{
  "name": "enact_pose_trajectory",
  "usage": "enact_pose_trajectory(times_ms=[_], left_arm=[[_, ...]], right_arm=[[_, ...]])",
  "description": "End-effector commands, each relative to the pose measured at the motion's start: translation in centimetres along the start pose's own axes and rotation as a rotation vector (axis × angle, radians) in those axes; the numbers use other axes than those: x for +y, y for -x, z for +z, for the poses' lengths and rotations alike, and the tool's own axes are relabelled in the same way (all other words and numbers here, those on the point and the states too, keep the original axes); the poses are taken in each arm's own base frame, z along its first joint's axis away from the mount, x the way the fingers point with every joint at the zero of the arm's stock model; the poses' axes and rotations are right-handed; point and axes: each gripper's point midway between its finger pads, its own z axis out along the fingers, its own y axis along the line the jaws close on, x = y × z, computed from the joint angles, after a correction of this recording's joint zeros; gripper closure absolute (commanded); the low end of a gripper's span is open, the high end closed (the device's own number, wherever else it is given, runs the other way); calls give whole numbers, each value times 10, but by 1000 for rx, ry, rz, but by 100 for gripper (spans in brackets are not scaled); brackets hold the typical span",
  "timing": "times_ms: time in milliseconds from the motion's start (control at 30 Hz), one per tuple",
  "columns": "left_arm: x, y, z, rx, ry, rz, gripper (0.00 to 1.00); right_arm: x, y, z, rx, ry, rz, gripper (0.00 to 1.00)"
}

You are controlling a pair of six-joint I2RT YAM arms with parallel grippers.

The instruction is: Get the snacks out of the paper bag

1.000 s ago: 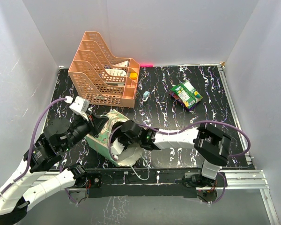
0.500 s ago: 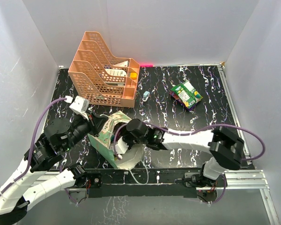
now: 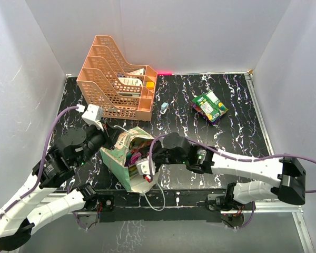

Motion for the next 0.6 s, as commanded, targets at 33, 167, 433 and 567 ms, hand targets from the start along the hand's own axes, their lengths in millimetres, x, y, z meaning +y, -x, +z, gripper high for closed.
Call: enact_pose_trajectory(times_ms=[33,167,433,567], left_arm=[[4,25,-4,-67,43,-28,100],[8,23,-3,-64,63,-34,100],[11,22,-4,-59,83,-40,100],[13,20,-5,-58,91,-39,100]], right_arm=[[-46,53,-42,-184,-160,150,93],[-69,75,-76,-247,-232,294,93],[-123,103,-170,-349,-458,717,93],[-147,84,-224,-358,-705,1004,93]])
